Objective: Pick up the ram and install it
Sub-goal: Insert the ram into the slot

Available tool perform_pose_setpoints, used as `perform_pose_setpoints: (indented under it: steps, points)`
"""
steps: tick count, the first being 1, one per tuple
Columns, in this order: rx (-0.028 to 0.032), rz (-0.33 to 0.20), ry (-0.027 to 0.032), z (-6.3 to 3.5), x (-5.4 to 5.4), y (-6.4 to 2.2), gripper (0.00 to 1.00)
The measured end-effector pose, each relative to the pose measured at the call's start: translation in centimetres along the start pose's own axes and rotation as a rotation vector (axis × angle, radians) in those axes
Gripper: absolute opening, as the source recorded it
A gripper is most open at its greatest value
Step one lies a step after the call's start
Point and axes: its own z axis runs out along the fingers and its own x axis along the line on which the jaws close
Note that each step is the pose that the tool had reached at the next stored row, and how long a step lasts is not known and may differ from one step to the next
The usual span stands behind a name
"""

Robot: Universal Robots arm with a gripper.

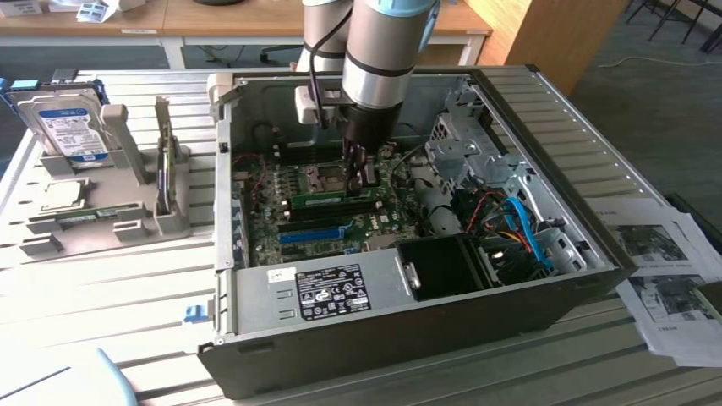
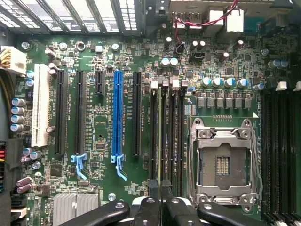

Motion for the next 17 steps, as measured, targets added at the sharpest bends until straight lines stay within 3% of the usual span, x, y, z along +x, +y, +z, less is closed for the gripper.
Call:
perform_pose_setpoints:
  steps: [17]
  points:
    - [0.0009,0.000,0.0001,0.01,0.10,0.18,0.11]
